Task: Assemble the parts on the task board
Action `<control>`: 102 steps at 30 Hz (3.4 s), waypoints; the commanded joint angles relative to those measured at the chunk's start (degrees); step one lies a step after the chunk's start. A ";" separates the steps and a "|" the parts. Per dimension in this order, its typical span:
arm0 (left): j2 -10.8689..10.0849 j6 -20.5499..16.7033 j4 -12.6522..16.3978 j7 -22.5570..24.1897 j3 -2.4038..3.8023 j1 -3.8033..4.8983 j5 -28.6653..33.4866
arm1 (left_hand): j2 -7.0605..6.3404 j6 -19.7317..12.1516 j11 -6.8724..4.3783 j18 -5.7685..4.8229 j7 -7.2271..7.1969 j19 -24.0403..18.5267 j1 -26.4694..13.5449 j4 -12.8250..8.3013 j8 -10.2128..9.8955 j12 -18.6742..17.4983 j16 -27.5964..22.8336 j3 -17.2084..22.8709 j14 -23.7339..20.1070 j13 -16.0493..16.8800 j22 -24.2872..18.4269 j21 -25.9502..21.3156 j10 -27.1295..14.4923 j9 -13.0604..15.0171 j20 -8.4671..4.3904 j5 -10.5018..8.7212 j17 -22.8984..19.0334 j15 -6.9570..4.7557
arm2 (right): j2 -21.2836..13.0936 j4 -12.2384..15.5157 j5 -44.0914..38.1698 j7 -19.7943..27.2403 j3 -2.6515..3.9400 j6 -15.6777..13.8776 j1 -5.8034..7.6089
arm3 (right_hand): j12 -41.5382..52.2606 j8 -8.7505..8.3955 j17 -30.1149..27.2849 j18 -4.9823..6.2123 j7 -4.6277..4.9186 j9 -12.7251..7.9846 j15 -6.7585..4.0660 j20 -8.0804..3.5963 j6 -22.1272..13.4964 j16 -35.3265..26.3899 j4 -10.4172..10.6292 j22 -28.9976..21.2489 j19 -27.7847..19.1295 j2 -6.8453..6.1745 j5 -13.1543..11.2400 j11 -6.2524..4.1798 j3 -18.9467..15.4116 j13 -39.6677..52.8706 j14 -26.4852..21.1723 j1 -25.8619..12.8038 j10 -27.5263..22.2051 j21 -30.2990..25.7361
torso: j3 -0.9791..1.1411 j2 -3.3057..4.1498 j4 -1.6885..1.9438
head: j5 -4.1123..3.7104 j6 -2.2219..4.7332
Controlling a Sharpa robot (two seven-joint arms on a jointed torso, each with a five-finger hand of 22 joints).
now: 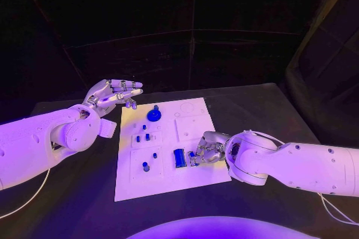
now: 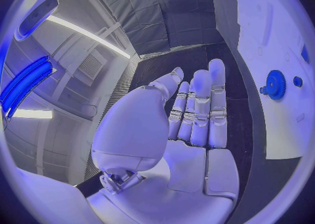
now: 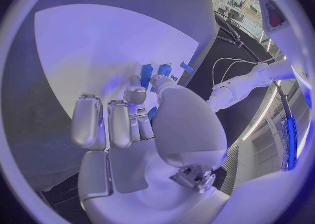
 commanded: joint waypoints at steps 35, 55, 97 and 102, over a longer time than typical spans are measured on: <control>-0.34 0.57 0.26 0.09 0.06 0.10 0.19 | 0.36 -0.05 0.07 0.38 0.16 0.07 -0.17 -0.05 0.29 0.18 -0.14 -0.15 -0.37 -0.08 -0.07 -0.27 -0.42 0.00 0.08 -0.02 -0.06 0.18 | -1.91 1.40 -2.63 3.12 0.02 2.27 0.04 | -1.49 -0.78 -1.40 -0.68 0.35 2.08 -0.08 0.21 -0.71 -1.18 -3.10 -1.34 -0.61 0.71 -14.15 0.33 -10.87 -0.33 2.95 0.05 -0.64 -0.83 | 0.06 -0.05 -0.09 | -0.08 -0.05; -0.28 0.55 0.20 -0.21 0.06 0.09 0.19 | 0.34 -0.15 0.10 0.37 0.22 0.11 -0.19 -0.06 0.30 0.30 -0.08 -0.19 -0.40 -0.10 -0.13 -0.34 -0.53 -0.02 0.09 -0.02 -0.16 0.19 | -2.09 0.22 -4.56 2.39 0.02 3.73 0.05 | -1.57 -0.89 -1.50 -0.67 0.41 2.37 0.02 0.33 -0.68 -1.32 -2.40 -1.36 -0.63 2.53 -14.80 0.41 -12.09 -0.33 2.94 -0.10 -0.66 -0.91 | -0.01 0.02 -0.01 | -0.40 0.07; 0.70 0.78 -1.94 1.08 -0.55 -0.03 4.47 | -0.07 -0.18 0.58 0.02 0.15 -8.02 -1.58 1.29 0.77 -1.23 -16.58 -1.32 -9.33 -1.48 -6.09 -9.74 0.19 -0.06 1.31 0.14 -8.67 1.59 | -2.19 -16.84 47.13 50.49 0.45 -1.09 2.94 | -38.49 -6.69 -45.30 4.33 6.39 0.00 7.88 6.73 -9.99 -55.75 -7.17 -43.80 -32.15 6.29 -17.01 7.34 -13.10 -32.17 -23.84 14.14 -19.67 -42.49 | -1.40 -3.46 1.12 | 0.53 6.04; 1.31 0.78 -3.79 2.16 -0.77 -0.09 6.11 | -0.14 -0.37 1.93 -0.65 0.15 -15.74 -1.75 2.10 -0.03 -5.48 -31.06 -2.11 -12.86 -1.62 -13.25 -19.83 1.33 -0.11 4.22 0.04 -15.30 4.37 | 2.55 -25.70 54.20 55.34 2.06 0.05 3.20 | -44.15 -8.21 -56.35 5.24 6.60 -3.01 10.67 10.54 -10.39 -67.68 -9.57 -52.83 -33.33 6.88 -19.47 9.22 -12.29 -43.04 -27.09 14.43 -18.56 -55.28 | -1.55 -4.07 1.13 | 1.64 8.87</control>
